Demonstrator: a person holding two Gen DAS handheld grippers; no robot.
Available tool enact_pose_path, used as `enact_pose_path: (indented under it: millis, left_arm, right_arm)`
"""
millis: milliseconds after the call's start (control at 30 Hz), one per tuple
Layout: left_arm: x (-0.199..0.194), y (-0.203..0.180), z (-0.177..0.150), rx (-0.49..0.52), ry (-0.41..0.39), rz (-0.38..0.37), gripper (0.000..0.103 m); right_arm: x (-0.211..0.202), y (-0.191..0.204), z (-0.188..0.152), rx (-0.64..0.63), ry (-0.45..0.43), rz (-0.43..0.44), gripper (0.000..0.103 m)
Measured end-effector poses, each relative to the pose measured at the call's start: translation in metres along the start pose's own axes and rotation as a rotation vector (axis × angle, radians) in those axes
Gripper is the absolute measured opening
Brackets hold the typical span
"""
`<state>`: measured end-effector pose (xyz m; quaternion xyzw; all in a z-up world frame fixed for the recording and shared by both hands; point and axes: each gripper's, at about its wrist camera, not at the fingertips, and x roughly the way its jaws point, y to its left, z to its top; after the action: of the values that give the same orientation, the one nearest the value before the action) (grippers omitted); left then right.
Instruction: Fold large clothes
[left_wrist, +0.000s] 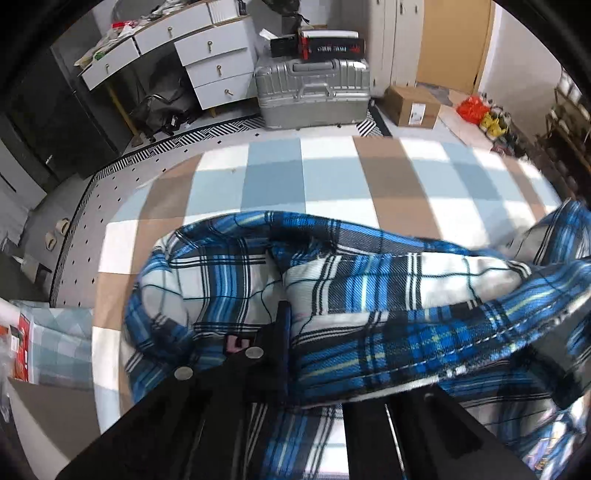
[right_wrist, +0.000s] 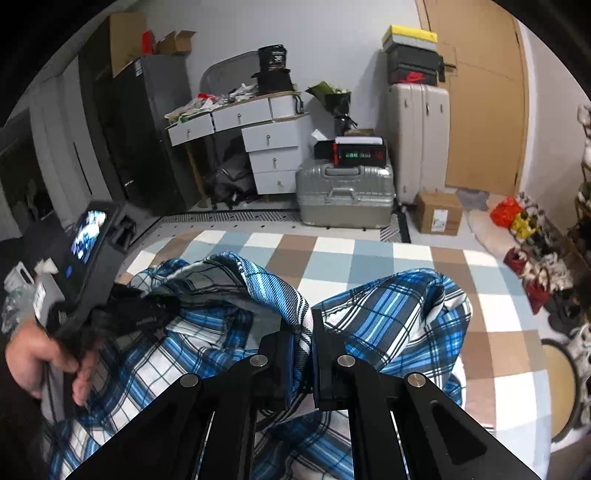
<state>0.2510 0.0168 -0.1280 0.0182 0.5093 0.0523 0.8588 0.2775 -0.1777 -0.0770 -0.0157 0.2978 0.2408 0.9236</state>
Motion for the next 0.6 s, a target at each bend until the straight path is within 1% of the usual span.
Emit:
enact_pose_path:
  millis: [33, 133, 167, 267, 333, 367, 400, 433, 500, 533, 567, 600]
  left_arm:
    - [-0.017, 0.003, 0.002, -0.011, -0.021, -0.022, 0.002]
    - [-0.055, 0.005, 0.004, -0.022, -0.071, -0.049, 0.001]
    - [-0.076, 0.006, 0.003, -0.015, -0.085, -0.059, 0.001]
    - [-0.111, 0.005, 0.002, 0.0, -0.13, -0.067, 0.001]
    - [-0.137, 0.002, -0.009, 0.026, -0.163, -0.071, 0.001]
    - [-0.137, 0.002, -0.013, 0.034, -0.167, -0.079, 0.001]
    - [-0.146, 0.0, -0.027, 0.04, -0.171, -0.103, 0.001]
    - [-0.142, 0.001, -0.031, 0.04, -0.17, -0.122, 0.001]
    - [-0.145, 0.001, -0.06, 0.039, -0.169, -0.168, 0.001]
    - [-0.145, -0.001, -0.084, 0.037, -0.175, -0.176, 0.001]
    - [-0.144, -0.003, -0.102, 0.04, -0.174, -0.184, 0.001]
    - [-0.142, -0.004, -0.119, 0.035, -0.177, -0.19, 0.001]
  right_arm:
    - [-0.004, 0.001, 0.001, -0.002, -0.008, -0.002, 0.007]
    - [-0.022, 0.006, 0.006, -0.005, -0.038, -0.003, 0.007]
    - [-0.029, 0.007, 0.008, -0.001, -0.045, -0.004, 0.007]
    - [-0.053, 0.012, 0.014, 0.004, -0.071, -0.002, 0.007]
    - [-0.068, 0.015, 0.013, 0.006, -0.083, 0.001, 0.007]
    - [-0.077, 0.017, 0.01, 0.01, -0.086, 0.004, 0.007]
    - [-0.087, 0.018, 0.005, 0.02, -0.093, 0.014, 0.007]
    - [-0.093, 0.017, 0.001, 0.031, -0.093, 0.023, 0.007]
    - [-0.109, 0.016, -0.016, 0.073, -0.086, 0.046, 0.007]
    - [-0.114, 0.015, -0.023, 0.088, -0.079, 0.05, 0.007]
    - [-0.119, 0.015, -0.034, 0.104, -0.072, 0.05, 0.007]
    - [-0.126, 0.015, -0.051, 0.121, -0.062, 0.05, 0.007]
